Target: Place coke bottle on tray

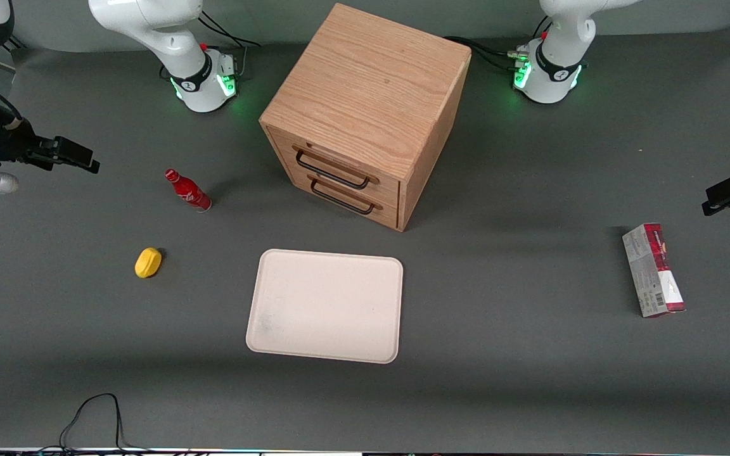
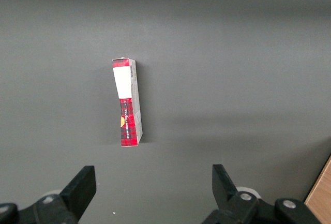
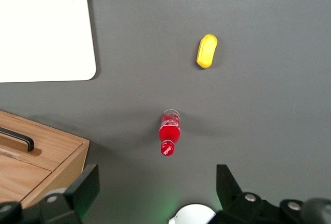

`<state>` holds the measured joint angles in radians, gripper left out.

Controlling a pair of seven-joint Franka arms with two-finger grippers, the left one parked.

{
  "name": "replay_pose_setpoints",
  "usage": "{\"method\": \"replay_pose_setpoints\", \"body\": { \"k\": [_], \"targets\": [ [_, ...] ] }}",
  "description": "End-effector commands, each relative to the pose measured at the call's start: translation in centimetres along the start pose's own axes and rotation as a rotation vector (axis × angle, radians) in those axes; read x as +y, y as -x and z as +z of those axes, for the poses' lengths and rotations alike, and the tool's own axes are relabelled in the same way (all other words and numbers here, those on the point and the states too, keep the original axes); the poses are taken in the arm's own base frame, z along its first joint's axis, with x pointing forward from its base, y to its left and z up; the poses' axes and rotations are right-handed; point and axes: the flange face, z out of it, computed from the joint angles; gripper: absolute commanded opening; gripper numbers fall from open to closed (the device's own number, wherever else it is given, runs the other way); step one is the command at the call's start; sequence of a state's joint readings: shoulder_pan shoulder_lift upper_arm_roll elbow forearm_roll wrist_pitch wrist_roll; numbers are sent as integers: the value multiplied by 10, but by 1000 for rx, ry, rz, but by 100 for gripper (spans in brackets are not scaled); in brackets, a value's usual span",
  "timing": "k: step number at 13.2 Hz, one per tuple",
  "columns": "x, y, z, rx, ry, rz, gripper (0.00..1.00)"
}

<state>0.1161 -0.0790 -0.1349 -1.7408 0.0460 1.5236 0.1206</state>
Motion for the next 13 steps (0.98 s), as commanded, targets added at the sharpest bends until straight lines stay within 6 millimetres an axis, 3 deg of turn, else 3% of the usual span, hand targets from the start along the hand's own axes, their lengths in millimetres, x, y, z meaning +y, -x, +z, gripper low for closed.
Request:
{"method": "replay_pose_setpoints", "body": {
  "k": [1, 13],
  "targets": [
    [-4, -9, 0, -40, -2, 59, 100],
    [-5, -7, 1, -68, 4, 60, 100]
  ]
}}
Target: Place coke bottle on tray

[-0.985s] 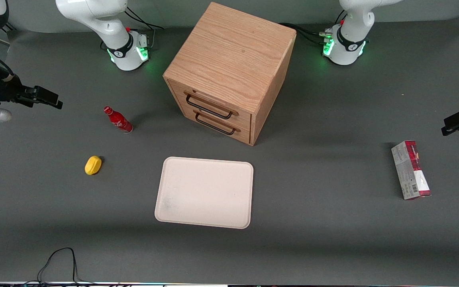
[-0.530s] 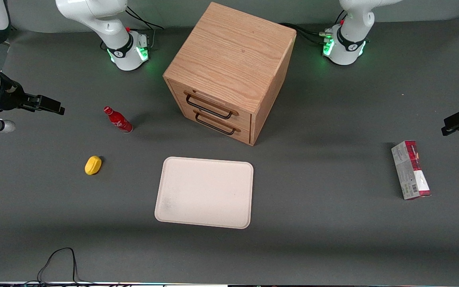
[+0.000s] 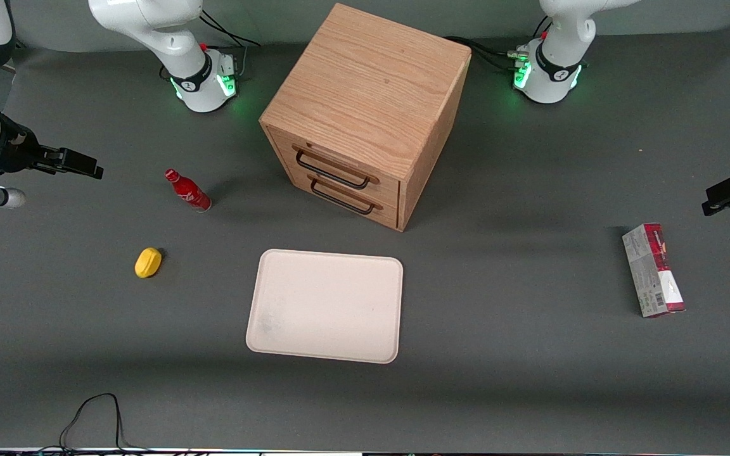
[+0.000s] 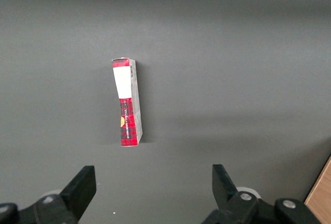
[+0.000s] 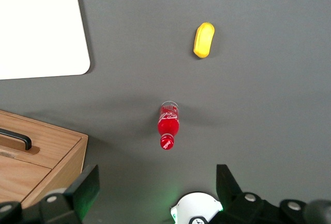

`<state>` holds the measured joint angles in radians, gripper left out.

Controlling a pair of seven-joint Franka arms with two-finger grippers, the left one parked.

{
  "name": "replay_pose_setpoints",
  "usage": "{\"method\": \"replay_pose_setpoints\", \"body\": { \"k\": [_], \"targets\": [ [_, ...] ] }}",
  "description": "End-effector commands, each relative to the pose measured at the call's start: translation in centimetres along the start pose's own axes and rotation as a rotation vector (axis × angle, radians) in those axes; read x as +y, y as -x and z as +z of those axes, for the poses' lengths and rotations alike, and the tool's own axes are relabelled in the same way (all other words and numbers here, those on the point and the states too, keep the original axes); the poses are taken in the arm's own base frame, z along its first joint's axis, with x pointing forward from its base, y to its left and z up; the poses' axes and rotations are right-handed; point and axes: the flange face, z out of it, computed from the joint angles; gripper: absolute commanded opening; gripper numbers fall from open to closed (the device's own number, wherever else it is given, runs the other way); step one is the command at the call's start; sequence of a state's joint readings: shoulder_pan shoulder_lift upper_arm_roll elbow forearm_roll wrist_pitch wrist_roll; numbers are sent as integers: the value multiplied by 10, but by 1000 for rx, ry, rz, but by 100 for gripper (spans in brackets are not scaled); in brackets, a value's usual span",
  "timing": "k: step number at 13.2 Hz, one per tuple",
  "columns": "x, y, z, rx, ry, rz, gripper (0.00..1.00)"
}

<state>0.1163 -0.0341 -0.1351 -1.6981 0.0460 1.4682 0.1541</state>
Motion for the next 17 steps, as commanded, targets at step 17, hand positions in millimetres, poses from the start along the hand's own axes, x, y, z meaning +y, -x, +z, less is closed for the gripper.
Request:
{"method": "replay_pose_setpoints", "body": {
  "k": [17],
  "targets": [
    [8, 129, -7, 7, -28, -14, 100]
  ]
}}
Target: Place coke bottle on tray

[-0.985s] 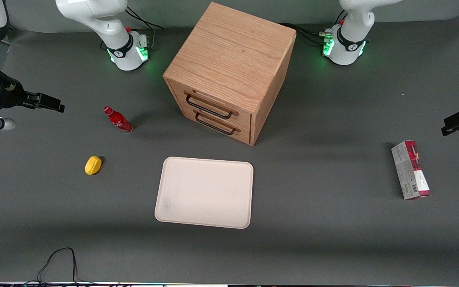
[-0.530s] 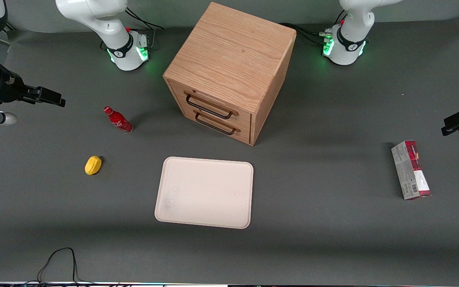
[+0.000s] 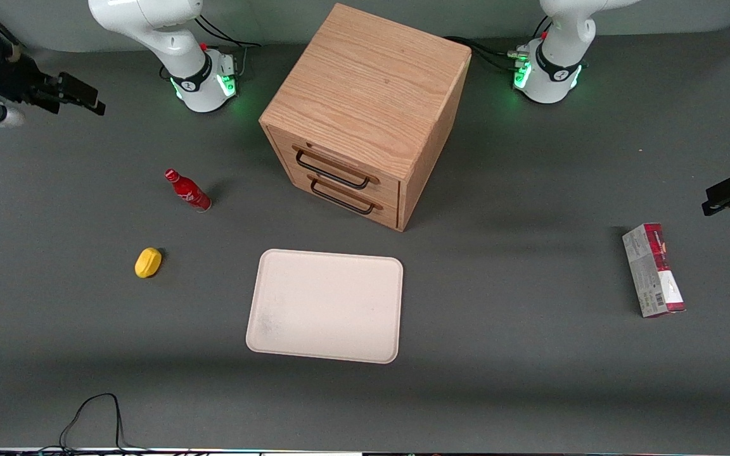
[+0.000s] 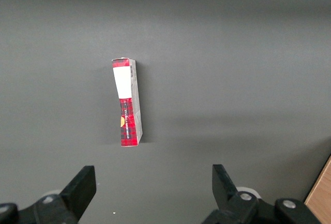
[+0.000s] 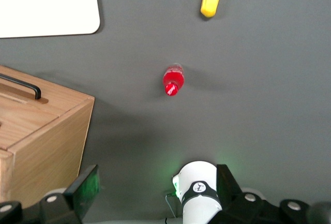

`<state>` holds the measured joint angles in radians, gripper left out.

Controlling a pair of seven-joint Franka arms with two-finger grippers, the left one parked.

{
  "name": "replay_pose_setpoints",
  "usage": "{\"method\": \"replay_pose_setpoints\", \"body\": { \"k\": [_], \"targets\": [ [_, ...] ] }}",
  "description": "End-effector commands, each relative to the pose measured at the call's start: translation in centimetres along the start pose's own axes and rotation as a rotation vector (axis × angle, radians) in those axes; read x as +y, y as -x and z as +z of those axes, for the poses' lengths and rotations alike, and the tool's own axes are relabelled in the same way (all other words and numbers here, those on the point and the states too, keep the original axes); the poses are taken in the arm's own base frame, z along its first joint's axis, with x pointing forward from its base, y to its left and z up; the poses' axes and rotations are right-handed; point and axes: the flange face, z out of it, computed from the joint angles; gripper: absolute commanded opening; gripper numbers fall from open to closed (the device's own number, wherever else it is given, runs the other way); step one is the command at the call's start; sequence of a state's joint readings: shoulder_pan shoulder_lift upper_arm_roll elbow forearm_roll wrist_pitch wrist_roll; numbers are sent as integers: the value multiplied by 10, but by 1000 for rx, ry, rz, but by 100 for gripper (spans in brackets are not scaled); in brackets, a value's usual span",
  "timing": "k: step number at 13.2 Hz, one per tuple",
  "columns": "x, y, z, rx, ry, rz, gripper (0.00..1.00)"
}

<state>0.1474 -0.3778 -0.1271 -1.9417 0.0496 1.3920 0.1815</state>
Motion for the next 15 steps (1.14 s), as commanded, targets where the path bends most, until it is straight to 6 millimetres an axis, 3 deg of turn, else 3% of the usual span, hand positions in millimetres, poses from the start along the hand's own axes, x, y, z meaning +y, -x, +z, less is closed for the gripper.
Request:
{"method": "replay_pose_setpoints", "body": {
  "k": [1, 4, 8, 11, 15],
  "targets": [
    [-1, 8, 19, -9, 10, 19, 100],
    [-1, 1, 41, -5, 9, 21, 100],
    [-16, -1, 102, 25, 22, -1, 100],
    [-12, 1, 137, 56, 22, -3, 100],
    [-7, 3, 162, 85, 62, -16, 100]
  ]
}}
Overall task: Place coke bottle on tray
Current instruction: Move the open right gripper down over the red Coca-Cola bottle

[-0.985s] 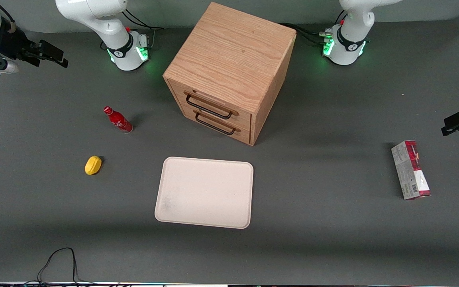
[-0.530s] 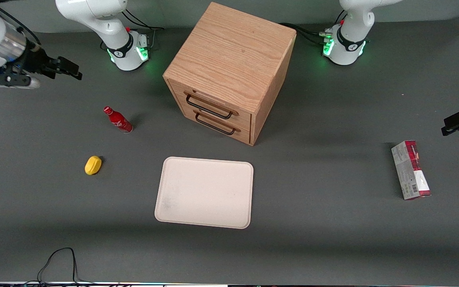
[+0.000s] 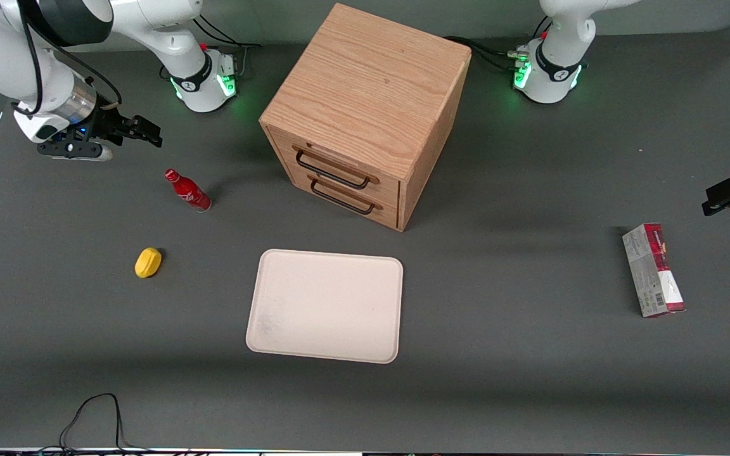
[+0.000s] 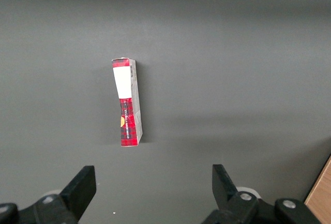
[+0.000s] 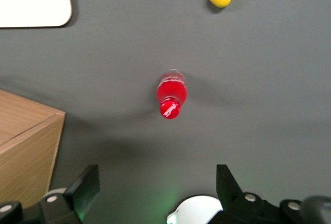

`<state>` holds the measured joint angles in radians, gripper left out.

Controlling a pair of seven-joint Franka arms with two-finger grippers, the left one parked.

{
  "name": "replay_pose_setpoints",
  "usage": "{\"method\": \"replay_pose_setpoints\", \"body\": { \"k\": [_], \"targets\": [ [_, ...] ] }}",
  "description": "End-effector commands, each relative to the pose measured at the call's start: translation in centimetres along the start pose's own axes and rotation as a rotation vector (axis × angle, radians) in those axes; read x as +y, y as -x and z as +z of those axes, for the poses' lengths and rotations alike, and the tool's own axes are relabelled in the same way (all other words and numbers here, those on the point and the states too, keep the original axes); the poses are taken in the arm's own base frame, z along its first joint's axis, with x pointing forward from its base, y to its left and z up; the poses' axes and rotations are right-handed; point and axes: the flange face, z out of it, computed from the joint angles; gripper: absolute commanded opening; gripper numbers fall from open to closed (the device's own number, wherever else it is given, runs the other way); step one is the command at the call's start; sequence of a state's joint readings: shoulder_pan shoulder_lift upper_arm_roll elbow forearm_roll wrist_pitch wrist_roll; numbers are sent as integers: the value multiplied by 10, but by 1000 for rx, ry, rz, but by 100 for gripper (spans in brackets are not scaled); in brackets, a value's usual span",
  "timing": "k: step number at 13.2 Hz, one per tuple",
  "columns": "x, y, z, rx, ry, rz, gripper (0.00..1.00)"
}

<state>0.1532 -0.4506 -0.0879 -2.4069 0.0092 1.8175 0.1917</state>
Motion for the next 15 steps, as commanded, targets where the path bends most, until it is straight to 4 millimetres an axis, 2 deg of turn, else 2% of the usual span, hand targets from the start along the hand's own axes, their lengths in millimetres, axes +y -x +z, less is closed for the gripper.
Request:
{"method": "replay_pose_setpoints", "body": {
  "k": [1, 4, 11, 15],
  "targets": [
    [1, 16, 10, 51, 11, 6, 100],
    [2, 24, 26, 83, 2, 3, 100],
    [1, 22, 92, 162, -13, -2, 100],
    [0, 8, 122, 178, 4, -11, 100]
  ]
}}
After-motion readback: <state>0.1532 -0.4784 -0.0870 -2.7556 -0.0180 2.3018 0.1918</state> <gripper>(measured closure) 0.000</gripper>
